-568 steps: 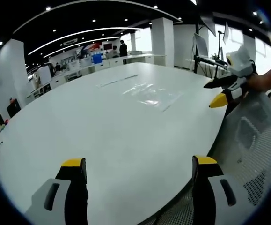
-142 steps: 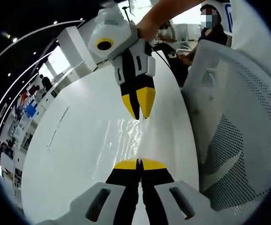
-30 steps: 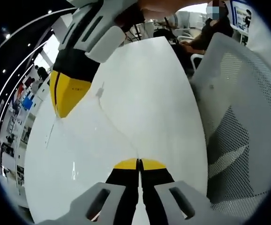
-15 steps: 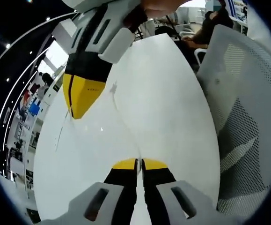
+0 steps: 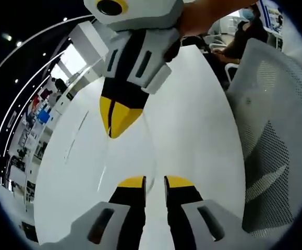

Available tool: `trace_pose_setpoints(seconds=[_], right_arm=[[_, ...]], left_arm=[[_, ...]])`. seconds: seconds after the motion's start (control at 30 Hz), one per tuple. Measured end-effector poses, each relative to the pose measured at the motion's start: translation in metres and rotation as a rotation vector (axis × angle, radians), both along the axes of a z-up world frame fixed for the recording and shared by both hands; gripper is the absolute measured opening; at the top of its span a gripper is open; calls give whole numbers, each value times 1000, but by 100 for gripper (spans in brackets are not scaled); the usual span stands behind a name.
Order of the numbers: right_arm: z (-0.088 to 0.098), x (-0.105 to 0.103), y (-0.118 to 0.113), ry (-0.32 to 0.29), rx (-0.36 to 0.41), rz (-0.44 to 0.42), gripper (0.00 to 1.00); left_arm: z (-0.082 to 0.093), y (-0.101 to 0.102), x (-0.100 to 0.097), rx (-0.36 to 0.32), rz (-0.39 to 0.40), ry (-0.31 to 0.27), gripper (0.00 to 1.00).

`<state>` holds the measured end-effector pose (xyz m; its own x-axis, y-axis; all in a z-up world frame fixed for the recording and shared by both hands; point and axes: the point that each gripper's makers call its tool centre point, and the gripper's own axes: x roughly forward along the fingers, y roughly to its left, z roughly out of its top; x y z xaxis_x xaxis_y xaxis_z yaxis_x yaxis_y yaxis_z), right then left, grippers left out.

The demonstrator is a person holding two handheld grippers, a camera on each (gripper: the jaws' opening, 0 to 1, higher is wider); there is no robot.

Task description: Open the resealable bag by pulling the two sides of the seal apart until the entire bag opening is separated and visibly accessible.

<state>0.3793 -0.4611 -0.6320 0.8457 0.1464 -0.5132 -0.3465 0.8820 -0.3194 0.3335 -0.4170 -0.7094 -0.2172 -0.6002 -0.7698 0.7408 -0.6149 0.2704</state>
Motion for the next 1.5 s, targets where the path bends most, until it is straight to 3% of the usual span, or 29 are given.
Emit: trace_pose_setpoints(seconds=[0.23, 0.27, 0.5, 0.63, 0.7, 0.73, 0.87, 0.93, 1.27, 1.33, 1.43, 1.5], right_arm=[[-1, -1, 0, 4, 7, -16, 0], [-2, -1, 2, 5, 35, -25, 0], [-13, 0, 1, 26, 19, -20, 0], [-26, -2, -2, 50, -15, -10, 0], [-36, -4, -5, 70, -26, -16, 0], [-41, -4, -9, 80, -39, -25, 0], [-72, -4, -21, 161, -79, -26, 0], [-81, 2, -29, 177, -145, 1, 0], [-90, 10, -47, 197, -178, -20, 0], [-90, 10, -49, 180, -222, 1, 0], [-96, 5, -43, 210, -183, 28, 0], [-99, 3, -45, 217, -196, 31, 0]], left_arm=[[-7, 5, 8, 21, -19, -39, 11], [-7, 4, 10, 12, -29, -54, 11], [-4, -3, 24, -36, -13, -106, 9], [-2, -4, 25, -51, 5, -100, 8], [5, -7, 26, -93, 54, -44, 7], [4, -6, 26, -97, 60, -45, 7], [0, 18, 29, -92, 76, -31, 7], [-3, 33, 33, -82, 101, -23, 7], [-2, 43, 45, -83, 150, -9, 6], [-2, 46, 46, -82, 157, -8, 6], [-4, 50, 49, -79, 172, 1, 6], [-6, 52, 49, -74, 175, 0, 6]])
